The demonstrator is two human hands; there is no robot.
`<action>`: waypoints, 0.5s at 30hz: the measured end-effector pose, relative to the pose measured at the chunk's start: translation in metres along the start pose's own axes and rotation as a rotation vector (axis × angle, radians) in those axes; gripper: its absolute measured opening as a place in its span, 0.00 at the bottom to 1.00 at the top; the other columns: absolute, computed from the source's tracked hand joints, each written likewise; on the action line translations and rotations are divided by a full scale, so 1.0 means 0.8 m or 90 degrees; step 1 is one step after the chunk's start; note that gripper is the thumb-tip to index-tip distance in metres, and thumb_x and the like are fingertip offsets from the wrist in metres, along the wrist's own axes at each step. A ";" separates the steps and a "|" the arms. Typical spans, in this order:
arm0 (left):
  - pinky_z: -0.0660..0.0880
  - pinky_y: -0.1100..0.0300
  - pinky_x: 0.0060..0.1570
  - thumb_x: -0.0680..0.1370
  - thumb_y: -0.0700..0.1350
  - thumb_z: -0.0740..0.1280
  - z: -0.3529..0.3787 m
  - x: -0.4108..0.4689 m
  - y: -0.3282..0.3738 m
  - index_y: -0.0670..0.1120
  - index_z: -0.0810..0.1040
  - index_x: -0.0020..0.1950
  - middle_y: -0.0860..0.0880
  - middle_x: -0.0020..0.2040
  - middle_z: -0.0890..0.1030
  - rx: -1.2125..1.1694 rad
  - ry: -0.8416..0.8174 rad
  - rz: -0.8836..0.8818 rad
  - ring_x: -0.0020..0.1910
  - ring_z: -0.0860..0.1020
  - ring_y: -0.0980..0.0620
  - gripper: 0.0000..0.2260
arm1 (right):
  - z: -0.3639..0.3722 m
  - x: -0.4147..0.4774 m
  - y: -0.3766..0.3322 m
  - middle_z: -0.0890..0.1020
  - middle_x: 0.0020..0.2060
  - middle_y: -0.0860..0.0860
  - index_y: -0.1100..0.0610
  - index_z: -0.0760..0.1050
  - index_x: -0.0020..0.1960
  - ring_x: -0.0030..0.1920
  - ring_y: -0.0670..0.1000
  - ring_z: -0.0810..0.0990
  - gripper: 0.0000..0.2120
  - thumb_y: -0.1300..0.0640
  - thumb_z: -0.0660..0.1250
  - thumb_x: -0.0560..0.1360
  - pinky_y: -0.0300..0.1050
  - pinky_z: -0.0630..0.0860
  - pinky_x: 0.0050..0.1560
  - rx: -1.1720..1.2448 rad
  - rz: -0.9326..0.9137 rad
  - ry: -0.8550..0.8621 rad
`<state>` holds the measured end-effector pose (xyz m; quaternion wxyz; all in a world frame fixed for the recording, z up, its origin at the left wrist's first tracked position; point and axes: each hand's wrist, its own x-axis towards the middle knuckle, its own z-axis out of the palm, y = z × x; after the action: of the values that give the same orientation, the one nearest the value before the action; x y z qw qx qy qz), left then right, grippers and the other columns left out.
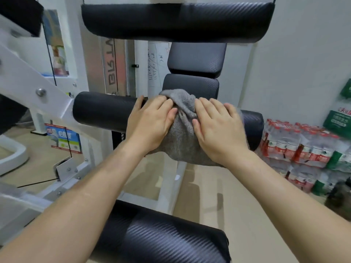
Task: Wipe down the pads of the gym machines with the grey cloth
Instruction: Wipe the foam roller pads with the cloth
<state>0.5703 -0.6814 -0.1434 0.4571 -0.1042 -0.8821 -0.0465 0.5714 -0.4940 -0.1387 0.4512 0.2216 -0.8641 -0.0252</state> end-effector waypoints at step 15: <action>0.73 0.57 0.40 0.79 0.49 0.64 -0.070 -0.081 -0.019 0.47 0.82 0.42 0.49 0.39 0.83 -0.433 -0.091 -0.302 0.40 0.80 0.52 0.11 | -0.018 -0.030 -0.061 0.84 0.37 0.49 0.54 0.81 0.44 0.41 0.52 0.80 0.08 0.52 0.65 0.75 0.48 0.76 0.42 0.440 0.139 -0.123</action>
<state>0.6477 -0.7152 -0.1642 0.3108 -0.0461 -0.8456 -0.4315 0.6121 -0.5262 -0.1607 0.2665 0.2641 -0.8786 0.2953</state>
